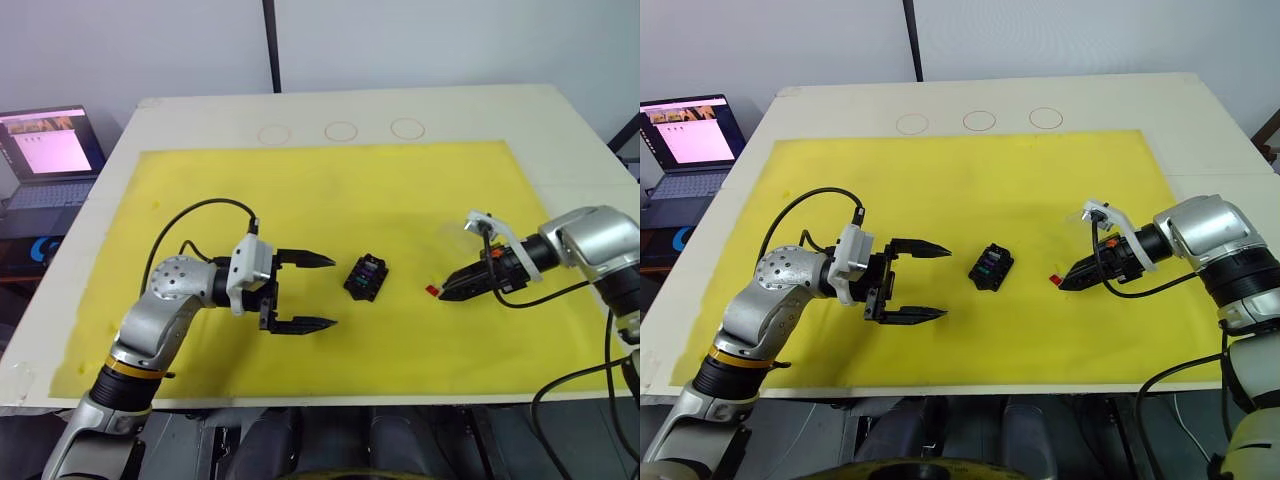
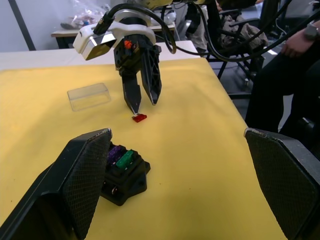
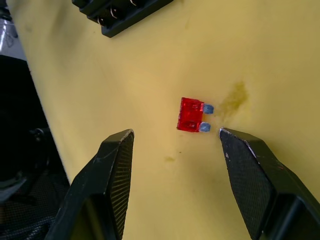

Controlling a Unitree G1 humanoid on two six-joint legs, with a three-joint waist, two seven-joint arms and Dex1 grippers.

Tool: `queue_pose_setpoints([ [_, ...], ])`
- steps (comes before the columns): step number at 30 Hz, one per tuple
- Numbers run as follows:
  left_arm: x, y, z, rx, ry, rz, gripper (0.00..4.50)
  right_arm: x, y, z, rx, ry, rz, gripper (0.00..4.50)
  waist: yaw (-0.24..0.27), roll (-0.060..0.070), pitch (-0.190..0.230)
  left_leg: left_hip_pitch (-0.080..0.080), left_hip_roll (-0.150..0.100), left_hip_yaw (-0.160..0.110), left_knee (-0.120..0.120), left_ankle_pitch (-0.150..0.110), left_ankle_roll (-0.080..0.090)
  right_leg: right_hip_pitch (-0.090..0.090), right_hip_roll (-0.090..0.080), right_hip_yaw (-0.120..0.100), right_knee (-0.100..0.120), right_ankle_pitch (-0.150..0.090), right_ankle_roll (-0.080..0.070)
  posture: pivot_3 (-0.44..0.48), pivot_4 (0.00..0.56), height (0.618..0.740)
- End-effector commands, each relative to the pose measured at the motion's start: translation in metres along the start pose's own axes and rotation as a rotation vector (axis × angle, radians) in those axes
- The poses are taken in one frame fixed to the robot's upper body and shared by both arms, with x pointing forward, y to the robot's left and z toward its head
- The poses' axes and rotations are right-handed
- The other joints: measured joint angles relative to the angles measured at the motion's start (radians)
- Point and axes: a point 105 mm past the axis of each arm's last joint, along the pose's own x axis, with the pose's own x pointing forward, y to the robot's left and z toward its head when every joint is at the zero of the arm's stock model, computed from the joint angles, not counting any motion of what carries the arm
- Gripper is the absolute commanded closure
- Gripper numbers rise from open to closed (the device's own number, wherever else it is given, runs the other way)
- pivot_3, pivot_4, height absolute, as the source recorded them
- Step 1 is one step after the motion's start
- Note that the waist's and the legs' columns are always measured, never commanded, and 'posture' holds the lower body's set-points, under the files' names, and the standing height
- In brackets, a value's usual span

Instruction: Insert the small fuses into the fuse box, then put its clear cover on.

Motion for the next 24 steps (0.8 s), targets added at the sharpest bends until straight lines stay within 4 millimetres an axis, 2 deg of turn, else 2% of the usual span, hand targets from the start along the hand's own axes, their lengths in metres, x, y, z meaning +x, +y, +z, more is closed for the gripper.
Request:
queue_pose_setpoints([
  [1,-0.002,-0.001,0.008,0.042,-0.014,-0.003,0.00,-0.006,0.009,0.016,-0.015,-0.061,0.036,1.67,-0.002,0.000,0.000,0.000,0.000,0.000,0.000,0.000,0.000,0.000,0.000,0.000,0.000,0.000,0.000,0.000,0.150,0.740],
  [18,-0.002,-0.001,0.007,0.041,-0.008,0.002,0.00,-0.005,-0.004,0.007,0.013,-0.050,-0.005,1.67,0.001,0.000,0.000,0.000,0.000,0.000,0.000,0.000,0.000,-0.001,0.000,0.000,0.000,0.000,0.000,0.000,0.150,0.740],
  [24,-0.002,-0.002,0.006,0.039,-0.006,0.002,0.00,0.001,0.007,0.008,0.033,-0.067,0.061,1.67,0.000,0.000,0.000,0.000,0.000,0.000,0.000,0.000,0.000,-0.001,0.000,0.000,0.001,0.000,0.000,0.000,0.150,0.740],
])
